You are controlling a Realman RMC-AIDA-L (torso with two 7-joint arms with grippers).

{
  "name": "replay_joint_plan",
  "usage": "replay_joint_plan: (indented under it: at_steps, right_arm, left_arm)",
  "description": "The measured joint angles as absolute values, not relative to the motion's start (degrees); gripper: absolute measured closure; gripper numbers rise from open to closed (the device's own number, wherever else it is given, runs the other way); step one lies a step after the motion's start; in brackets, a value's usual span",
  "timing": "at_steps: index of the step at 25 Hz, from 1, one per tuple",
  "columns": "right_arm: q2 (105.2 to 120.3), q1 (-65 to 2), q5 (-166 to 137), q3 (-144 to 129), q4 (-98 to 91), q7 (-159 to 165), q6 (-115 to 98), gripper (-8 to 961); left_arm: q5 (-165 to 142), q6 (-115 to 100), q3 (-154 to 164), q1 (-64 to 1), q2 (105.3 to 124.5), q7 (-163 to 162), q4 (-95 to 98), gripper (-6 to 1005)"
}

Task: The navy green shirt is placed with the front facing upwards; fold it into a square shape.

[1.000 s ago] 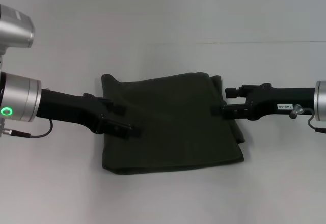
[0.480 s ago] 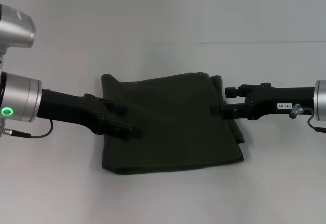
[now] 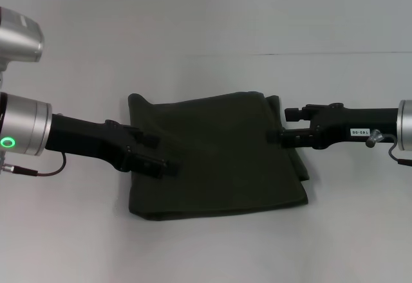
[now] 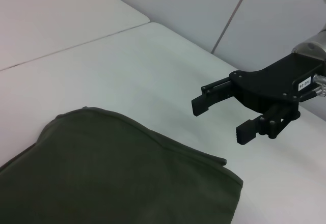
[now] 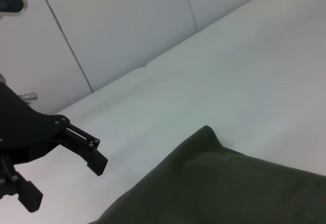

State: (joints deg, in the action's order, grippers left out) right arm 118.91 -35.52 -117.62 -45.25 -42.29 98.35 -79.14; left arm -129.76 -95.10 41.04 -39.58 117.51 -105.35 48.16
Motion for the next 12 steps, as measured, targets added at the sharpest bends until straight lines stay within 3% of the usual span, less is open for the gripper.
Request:
replay_joint_plan:
  at_steps: [12]
  right_arm:
    - [118.92, -35.60, -117.16, -45.19, -42.27, 98.35, -79.05, 70]
  left_arm:
    - [-129.84, -95.10, 41.04, -39.42, 117.51, -105.33, 48.17, 36]
